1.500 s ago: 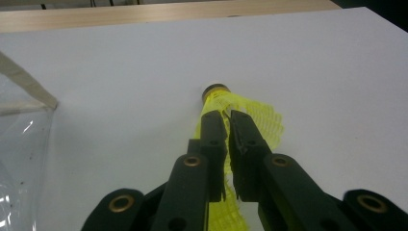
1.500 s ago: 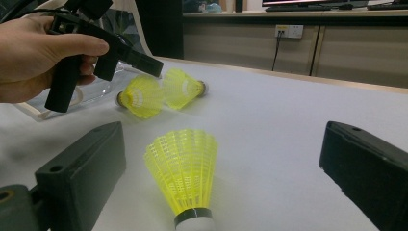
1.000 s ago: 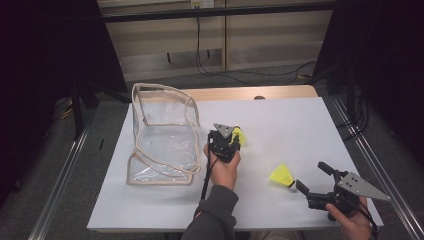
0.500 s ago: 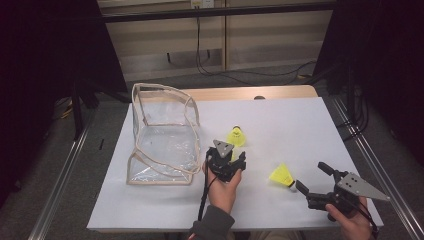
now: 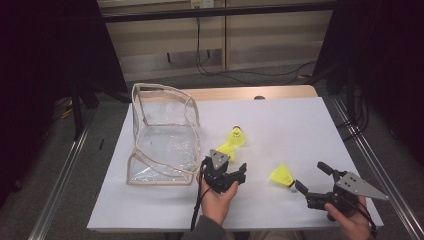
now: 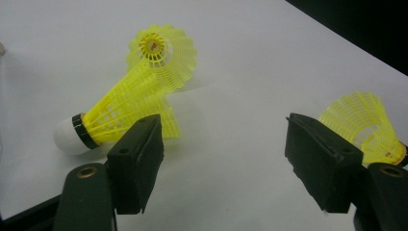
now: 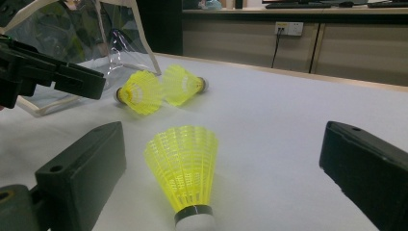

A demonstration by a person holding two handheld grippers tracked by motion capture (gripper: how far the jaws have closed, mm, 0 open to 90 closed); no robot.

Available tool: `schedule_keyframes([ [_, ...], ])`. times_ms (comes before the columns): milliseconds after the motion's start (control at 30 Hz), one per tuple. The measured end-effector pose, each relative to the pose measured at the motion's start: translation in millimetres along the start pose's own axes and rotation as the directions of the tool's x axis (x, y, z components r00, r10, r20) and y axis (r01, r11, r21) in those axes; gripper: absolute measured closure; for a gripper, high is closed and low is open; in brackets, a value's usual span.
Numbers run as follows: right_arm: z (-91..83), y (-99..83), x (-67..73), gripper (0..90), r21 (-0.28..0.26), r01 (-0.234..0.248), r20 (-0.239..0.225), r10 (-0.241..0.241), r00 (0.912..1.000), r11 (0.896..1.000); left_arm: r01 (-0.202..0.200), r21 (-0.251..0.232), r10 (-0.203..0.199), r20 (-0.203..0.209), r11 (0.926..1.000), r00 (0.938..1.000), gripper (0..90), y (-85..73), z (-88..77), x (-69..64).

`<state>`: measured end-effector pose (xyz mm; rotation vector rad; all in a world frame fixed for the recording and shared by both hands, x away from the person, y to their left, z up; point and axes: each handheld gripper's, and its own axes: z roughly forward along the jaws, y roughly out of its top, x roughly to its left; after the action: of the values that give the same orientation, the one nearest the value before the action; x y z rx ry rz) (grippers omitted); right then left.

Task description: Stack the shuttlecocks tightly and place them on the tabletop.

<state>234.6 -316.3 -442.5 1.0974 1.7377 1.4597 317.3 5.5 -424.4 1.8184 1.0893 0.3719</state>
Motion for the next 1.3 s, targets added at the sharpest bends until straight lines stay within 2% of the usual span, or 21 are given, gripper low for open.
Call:
schedule_keyframes([
  [100, 0.9, -0.3, 0.4, 2.1, 0.004, 0.004, -0.003, -0.004, 1.0, 1.0, -0.006, 0.017, 0.006, 0.013, 0.9998, 0.9999, 27.3, -3.2, -2.4, 1.0],
  [300, 1.7, -0.7, 0.6, 2.1, 0.006, 0.009, -0.004, -0.009, 1.0, 1.0, -0.01, 0.013, 0.009, 0.043, 0.9999, 0.999, 23.2, -7.8, -9.5, 5.1],
  [467, 1.8, -0.5, 0.3, 2.1, 0.006, 0.004, -0.001, -0.004, 1.0, 1.0, -0.029, 0.012, 0.029, 0.069, 0.9995, 0.9972, 19.7, -8.1, -17.0, 8.5],
  [600, 2.6, -0.4, -0.4, 2.1, 0.008, 0.008, -0.002, -0.008, 1.0, 1.0, -0.043, 0.022, 0.041, 0.116, 0.9988, 0.9924, 19.9, -10.3, -20.7, 11.4],
  [700, 4.2, -1.0, 0.4, 2.1, 0.012, 0.01, -0.002, -0.01, 1.0, 1.0, -0.04, 0.024, 0.036, 0.148, 0.9989, 0.9884, 16.4, -13.0, -22.0, 11.8],
  [833, 6.1, -0.7, 2.0, 2.1, 0.014, 0.009, -0.006, -0.009, 0.9999, 1.0, -0.05, 0.026, 0.045, 0.164, 0.9984, 0.9855, 12.0, -16.1, -24.6, 14.4],
  [1133, 10.1, -0.6, 3.8, 2.1, 0.023, 0.025, -0.012, -0.024, 0.9996, 0.999, -0.043, -0.002, 0.042, 0.198, 0.9991, 0.9793, 7.5, -18.8, -37.6, 24.2],
  [1300, 9.2, -0.1, 5.0, 2.2, 0.02, 0.03, -0.016, -0.03, 0.9994, 0.999, -0.06, -0.007, 0.06, 0.239, 0.9982, 0.9691, 7.4, -20.8, -43.5, 29.1],
])
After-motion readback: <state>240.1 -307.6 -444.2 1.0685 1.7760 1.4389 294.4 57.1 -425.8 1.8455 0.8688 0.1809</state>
